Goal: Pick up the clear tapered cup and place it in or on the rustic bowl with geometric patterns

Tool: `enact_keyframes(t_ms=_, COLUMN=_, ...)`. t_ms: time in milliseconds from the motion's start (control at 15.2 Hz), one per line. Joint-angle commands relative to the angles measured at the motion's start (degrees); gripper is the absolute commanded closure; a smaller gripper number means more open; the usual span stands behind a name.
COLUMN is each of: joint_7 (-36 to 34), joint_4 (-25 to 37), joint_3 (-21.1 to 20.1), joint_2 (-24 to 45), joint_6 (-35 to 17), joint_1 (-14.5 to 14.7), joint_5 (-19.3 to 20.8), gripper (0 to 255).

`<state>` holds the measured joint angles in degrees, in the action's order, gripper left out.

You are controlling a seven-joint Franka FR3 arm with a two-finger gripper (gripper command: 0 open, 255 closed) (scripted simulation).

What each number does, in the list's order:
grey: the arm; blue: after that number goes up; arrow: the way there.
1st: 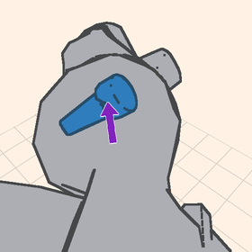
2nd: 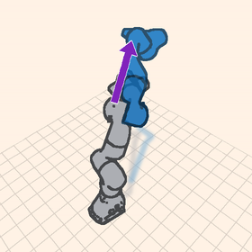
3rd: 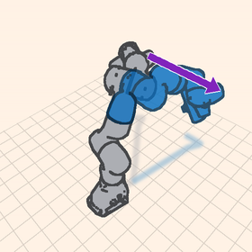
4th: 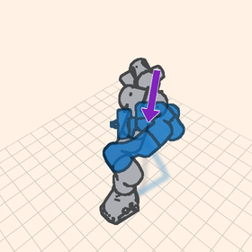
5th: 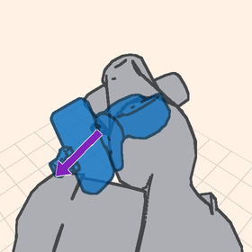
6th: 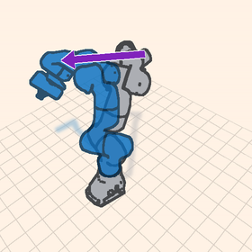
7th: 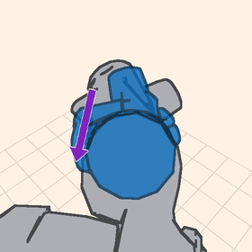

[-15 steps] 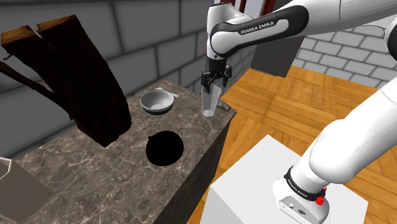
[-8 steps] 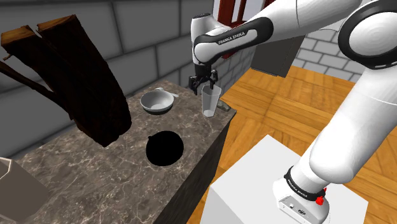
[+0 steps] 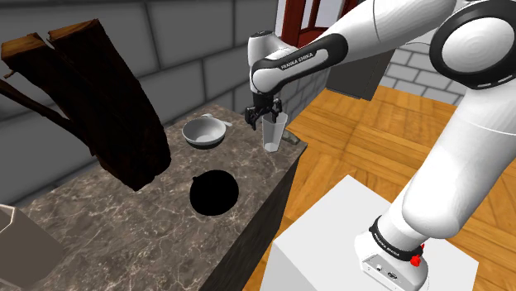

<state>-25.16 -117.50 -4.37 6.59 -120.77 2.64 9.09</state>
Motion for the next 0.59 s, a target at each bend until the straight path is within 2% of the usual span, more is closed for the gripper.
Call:
enact_keyframes(t_ms=0, joint_7=0.0, joint_4=-0.1, joint_3=0.0, joint_2=0.1, joint_6=-0.2, joint_1=0.0, joint_5=0.0, gripper=0)
enact_keyframes(t_ms=264, joint_7=0.0, joint_4=-0.1, joint_3=0.0, joint_2=0.1, joint_6=-0.2, joint_1=0.0, joint_5=0.0, gripper=0)
enact_keyframes(t_ms=330, joint_7=0.0, joint_4=-0.1, joint_3=0.0, joint_2=0.1, joint_6=-0.2, joint_1=0.0, joint_5=0.0, gripper=255)
enact_keyframes(t_ms=528, joint_7=0.0, joint_4=-0.1, joint_3=0.0, joint_2=0.1, joint_6=-0.2, joint_1=0.0, joint_5=0.0, gripper=255)
